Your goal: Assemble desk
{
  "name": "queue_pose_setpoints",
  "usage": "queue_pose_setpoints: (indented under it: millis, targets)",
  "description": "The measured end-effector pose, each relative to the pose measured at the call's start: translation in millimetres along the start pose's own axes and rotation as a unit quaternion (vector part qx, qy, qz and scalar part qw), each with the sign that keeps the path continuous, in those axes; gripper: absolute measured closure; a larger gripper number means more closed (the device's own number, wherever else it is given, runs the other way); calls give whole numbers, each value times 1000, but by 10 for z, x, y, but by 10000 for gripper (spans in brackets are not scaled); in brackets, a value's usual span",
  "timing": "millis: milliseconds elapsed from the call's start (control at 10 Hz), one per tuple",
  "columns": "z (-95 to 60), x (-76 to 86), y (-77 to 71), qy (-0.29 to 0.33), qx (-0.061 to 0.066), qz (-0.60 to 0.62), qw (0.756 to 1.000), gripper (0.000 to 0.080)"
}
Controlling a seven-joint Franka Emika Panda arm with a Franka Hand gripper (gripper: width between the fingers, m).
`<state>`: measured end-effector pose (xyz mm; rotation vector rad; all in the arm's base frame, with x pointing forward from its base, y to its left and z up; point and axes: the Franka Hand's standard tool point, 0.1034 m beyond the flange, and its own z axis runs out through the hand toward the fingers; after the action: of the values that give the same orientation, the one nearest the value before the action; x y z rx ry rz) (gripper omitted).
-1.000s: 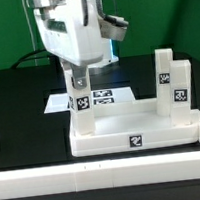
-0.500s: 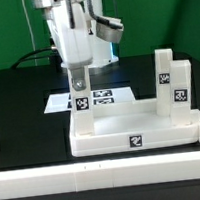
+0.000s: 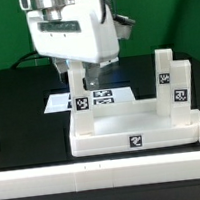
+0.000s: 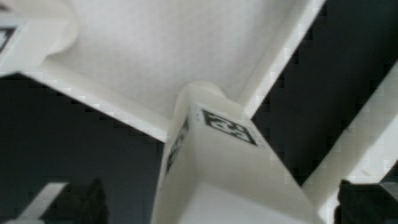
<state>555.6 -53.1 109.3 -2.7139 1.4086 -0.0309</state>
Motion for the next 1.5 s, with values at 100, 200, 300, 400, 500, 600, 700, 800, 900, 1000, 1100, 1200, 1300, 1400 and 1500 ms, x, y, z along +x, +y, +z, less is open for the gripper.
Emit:
queue_pose_setpoints:
  millis: [100, 200, 300, 400, 500, 600, 700, 800, 900, 1000, 1100, 1200, 1300, 1400, 1500]
  targets:
    - [-1, -5, -10, 1, 0, -49, 999, 150]
    - [-9, -8, -26, 1, 0, -113, 994, 150]
    - [-15, -7, -32, 1, 0, -161, 987, 150]
    - [-1, -15, -14, 2, -1, -185, 983, 150]
    - [13, -12, 6, 4, -2, -249, 968, 150]
    - [17, -5, 13, 2, -4, -300, 954, 150]
    - [15, -8, 9, 0, -5, -324, 946, 150]
    - [14, -13, 3, 1, -11, -375, 927, 150]
    - [6, -22, -9, 3, -17, -412, 911, 150]
    - [-4, -27, -18, 3, -20, -441, 897, 150]
    - [-6, -23, -15, 3, -21, -452, 892, 150]
    - [-7, -16, -9, 3, -21, -452, 892, 293]
    - [-4, -16, -7, 3, -21, -451, 892, 431]
    - [-3, -16, -7, 3, -21, -451, 892, 431]
    - [-3, -16, -6, 3, -21, -451, 892, 511]
